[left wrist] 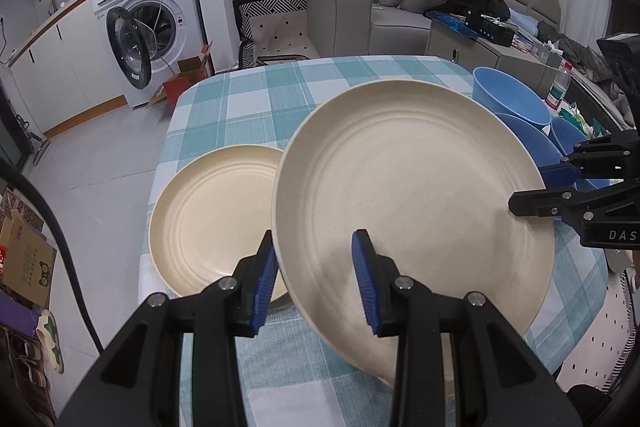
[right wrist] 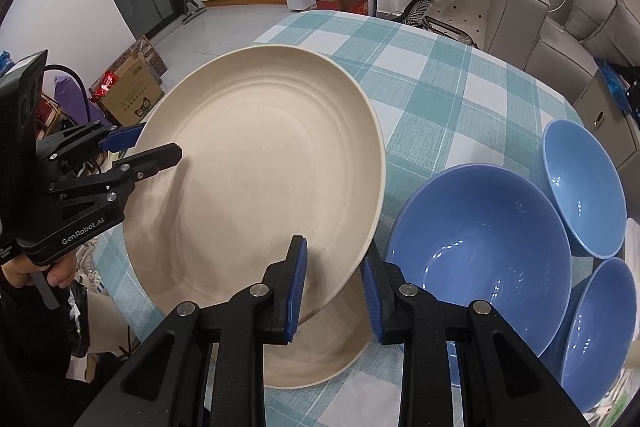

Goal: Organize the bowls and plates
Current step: 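Carry the right-held plate over another plate while the left gripper holds its plate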

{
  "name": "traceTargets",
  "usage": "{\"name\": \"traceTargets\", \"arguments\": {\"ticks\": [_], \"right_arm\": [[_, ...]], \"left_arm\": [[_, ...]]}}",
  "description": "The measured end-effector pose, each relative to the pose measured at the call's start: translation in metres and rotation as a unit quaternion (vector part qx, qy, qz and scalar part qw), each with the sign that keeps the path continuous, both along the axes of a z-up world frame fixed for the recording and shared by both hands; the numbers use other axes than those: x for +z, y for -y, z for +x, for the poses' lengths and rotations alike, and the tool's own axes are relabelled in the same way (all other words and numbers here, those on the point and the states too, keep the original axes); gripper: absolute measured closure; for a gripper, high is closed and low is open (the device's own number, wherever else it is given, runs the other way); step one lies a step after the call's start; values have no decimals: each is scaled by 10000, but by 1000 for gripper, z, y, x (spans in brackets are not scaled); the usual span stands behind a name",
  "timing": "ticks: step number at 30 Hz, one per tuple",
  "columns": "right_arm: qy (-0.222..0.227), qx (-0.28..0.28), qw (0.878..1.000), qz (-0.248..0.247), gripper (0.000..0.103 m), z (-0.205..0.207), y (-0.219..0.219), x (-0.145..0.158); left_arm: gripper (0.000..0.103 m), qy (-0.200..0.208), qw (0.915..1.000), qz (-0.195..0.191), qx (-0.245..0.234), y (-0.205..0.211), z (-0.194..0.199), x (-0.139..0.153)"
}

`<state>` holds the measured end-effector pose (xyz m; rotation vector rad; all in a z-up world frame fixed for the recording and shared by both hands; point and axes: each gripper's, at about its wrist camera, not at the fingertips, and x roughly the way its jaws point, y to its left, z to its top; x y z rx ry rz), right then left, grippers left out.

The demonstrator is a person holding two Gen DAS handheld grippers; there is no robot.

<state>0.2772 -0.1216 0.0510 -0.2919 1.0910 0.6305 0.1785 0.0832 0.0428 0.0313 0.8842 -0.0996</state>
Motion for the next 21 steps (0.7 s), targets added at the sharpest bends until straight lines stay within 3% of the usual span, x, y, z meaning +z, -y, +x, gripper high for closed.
{"name": "traceTargets", "arguments": {"ticks": [21], "right_arm": [[-270, 185, 9995, -49, 76, -25, -2, -22]], "left_arm": [[68, -185, 9998, 44, 30, -2, -14, -14]]}}
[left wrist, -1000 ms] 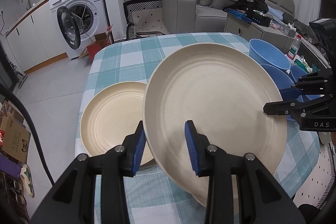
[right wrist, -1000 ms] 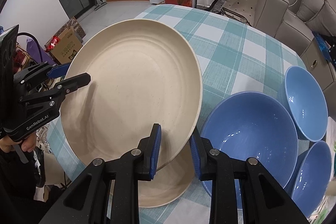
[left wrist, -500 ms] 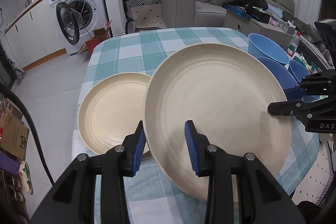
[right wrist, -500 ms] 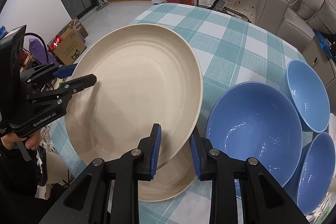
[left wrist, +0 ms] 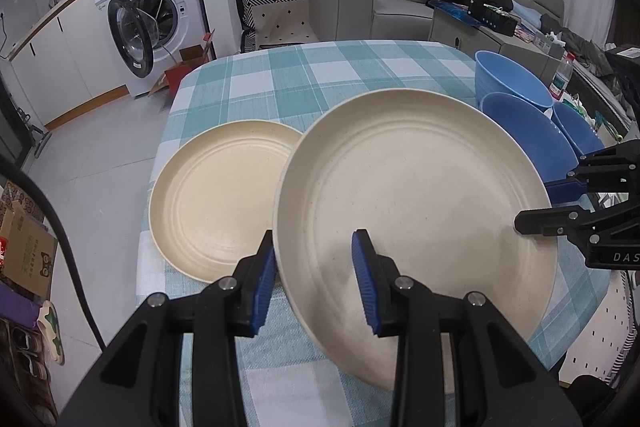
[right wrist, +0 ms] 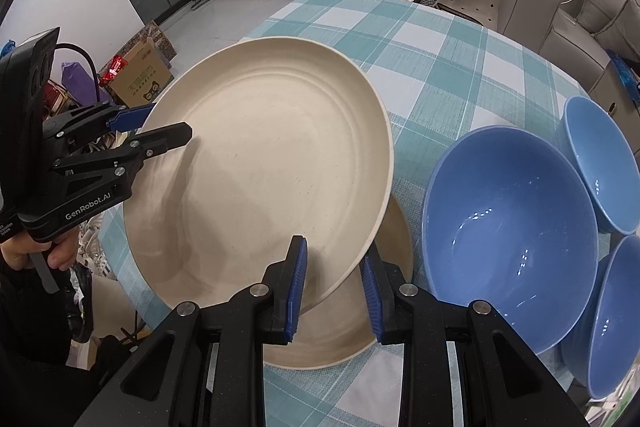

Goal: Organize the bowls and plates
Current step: 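Carry the right-held plate over another plate while the left gripper holds its plate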

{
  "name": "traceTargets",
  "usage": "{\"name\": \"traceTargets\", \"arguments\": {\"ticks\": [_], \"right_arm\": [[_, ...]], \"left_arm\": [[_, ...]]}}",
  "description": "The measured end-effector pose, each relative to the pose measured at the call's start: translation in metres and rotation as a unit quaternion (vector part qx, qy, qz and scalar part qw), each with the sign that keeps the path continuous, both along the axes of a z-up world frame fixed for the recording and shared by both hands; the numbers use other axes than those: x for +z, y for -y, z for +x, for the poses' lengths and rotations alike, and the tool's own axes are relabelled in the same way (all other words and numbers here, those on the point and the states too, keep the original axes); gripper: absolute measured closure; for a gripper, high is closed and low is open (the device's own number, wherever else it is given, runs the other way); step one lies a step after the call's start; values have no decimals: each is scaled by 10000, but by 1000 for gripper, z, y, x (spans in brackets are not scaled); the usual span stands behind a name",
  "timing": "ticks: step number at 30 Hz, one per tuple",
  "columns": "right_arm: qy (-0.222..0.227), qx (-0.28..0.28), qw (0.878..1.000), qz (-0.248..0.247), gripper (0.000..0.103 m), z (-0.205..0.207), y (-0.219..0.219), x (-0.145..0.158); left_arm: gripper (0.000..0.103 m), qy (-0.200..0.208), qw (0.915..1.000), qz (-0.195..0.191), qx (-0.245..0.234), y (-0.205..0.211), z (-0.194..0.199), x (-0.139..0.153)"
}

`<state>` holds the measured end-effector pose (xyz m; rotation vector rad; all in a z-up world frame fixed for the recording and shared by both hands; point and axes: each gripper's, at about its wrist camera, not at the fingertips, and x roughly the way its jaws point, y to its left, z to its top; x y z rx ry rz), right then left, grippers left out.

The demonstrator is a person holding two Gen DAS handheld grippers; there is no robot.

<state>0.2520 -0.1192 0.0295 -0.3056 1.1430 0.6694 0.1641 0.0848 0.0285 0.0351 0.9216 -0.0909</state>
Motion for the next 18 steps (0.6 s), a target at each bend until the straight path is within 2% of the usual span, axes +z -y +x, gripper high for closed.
{"name": "traceTargets", "arguments": {"ticks": [18], "right_arm": [[-260, -6, 9997, 45, 76, -15, 13, -22]], "left_arm": [[68, -243, 9996, 21, -131, 9, -4, -15]]}}
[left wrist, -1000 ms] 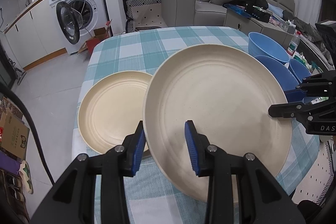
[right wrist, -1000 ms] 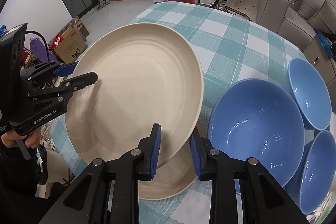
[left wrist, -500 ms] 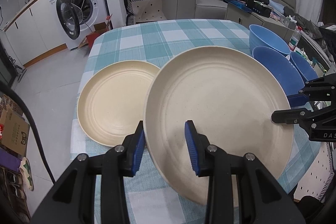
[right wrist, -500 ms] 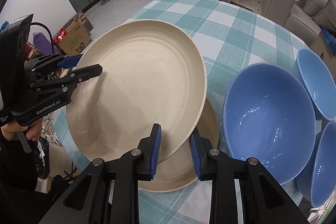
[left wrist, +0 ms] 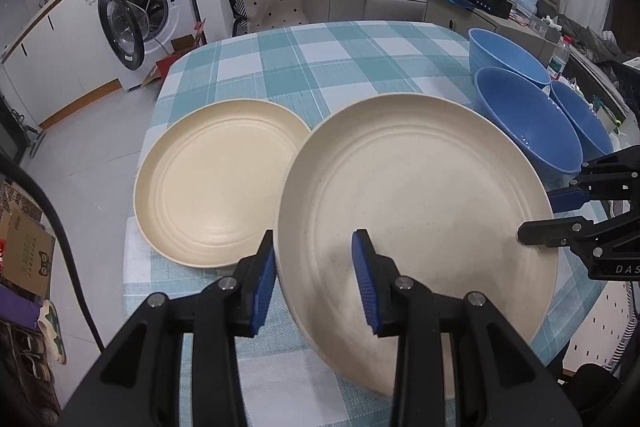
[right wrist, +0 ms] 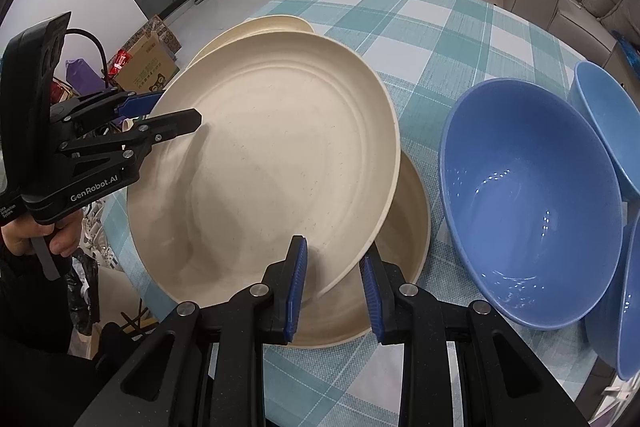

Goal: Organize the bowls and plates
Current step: 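Carry the right-held plate over another plate while the left gripper holds its plate, then lower the held cream plates onto the cloth with both grippers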

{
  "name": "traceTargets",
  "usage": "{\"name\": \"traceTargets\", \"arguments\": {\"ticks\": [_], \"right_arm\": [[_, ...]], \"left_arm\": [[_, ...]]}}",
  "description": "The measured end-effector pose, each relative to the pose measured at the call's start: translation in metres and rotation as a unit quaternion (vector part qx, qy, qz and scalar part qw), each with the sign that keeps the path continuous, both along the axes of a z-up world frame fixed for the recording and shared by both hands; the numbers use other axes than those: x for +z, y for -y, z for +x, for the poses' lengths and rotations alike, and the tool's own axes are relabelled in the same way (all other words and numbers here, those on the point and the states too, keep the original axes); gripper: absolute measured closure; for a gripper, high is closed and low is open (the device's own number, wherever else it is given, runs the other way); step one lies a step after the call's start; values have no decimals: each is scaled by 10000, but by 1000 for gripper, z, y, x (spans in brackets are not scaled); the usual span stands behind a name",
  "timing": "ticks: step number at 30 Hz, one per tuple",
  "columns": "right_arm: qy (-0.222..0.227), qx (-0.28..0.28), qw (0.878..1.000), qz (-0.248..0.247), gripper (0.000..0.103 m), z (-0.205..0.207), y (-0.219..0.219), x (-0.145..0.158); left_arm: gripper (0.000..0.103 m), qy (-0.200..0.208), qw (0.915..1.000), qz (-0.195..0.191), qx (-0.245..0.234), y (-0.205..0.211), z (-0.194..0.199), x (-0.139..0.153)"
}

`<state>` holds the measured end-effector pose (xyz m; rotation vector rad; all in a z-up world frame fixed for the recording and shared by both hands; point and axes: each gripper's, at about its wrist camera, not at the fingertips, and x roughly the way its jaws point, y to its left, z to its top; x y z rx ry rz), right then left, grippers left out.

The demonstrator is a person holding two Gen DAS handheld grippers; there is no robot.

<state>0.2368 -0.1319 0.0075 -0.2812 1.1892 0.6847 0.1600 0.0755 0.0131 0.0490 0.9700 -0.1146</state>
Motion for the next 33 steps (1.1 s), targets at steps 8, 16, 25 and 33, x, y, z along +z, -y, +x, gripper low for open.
{"name": "traceTargets", "arguments": {"ticks": [8, 16, 25, 33], "right_arm": [[-76, -52, 9999, -121, 76, -2, 4, -8], [-105, -112, 9997, -189, 76, -1, 10, -13], [-149, -155, 9994, -259, 76, -1, 14, -18], [-199, -184, 9992, -304, 76, -1, 15, -21]], "left_arm": [[68, -132, 9999, -37, -101, 8, 1, -9], [68, -214, 9996, -46, -177, 15, 3, -15], [68, -285, 9993, -29, -245, 21, 6, -20], [68, -326, 9991, -3, -275, 25, 6, -25]]}}
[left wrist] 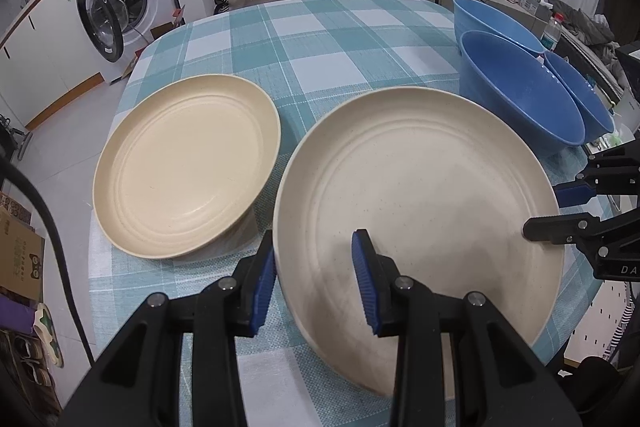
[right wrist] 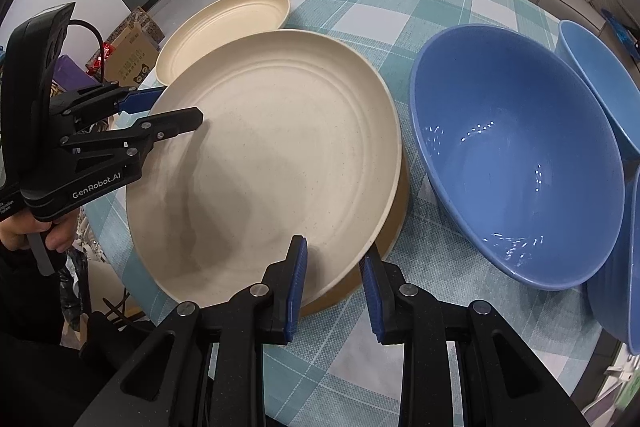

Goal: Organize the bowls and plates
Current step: 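Lower the held cream plates onto the cloth with both grippers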

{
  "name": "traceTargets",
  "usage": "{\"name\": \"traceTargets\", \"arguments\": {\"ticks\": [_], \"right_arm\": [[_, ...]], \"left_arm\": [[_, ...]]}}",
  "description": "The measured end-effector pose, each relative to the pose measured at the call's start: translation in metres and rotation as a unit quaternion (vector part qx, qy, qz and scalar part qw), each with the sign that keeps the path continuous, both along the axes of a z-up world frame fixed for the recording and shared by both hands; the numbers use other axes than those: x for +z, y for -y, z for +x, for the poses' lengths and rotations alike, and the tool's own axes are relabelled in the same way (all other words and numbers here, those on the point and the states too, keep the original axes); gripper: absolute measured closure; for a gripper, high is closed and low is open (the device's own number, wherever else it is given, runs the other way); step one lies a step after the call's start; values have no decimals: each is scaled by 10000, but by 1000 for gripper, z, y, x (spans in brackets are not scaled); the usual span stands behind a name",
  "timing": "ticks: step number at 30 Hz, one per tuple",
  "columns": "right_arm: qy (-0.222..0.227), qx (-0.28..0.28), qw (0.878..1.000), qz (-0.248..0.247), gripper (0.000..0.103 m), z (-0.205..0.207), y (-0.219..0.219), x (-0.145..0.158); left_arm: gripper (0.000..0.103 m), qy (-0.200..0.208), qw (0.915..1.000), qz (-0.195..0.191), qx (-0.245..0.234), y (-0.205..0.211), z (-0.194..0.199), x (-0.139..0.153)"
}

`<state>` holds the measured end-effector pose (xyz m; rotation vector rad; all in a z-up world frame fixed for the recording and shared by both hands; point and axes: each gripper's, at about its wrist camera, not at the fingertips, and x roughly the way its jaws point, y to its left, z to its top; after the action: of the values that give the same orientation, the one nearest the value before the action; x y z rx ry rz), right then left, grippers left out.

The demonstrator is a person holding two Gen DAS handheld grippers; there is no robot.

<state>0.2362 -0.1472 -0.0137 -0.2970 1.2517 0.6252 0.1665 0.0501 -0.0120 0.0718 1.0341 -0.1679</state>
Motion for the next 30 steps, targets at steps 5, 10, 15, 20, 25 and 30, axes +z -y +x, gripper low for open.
{"name": "traceTargets", "arguments": {"ticks": [5, 10, 15, 20, 25, 30], "right_arm": [[2, -29, 10000, -20, 76, 1, -1, 0], [-39, -51, 10000, -23, 76, 2, -2, -4], [-55, -70, 10000, -28, 76, 3, -1, -7], [-37, -94, 9999, -87, 76, 4, -3, -8], [25, -119, 9997, -217, 76, 6, -5, -13], [30, -131, 9996, -266, 76, 8, -3, -15]], "left_arm": [[68, -30, 10000, -1, -20, 2, 2, -3], [68, -52, 10000, 21, -45, 5, 3, -4], [68, -81, 9999, 71, -79, 7, 2, -6], [68, -106, 9998, 107, -110, 11, 2, -10], [68, -107, 9997, 152, -133, 14, 3, -13], [68, -106, 9997, 165, -169, 16, 3, -13]]}}
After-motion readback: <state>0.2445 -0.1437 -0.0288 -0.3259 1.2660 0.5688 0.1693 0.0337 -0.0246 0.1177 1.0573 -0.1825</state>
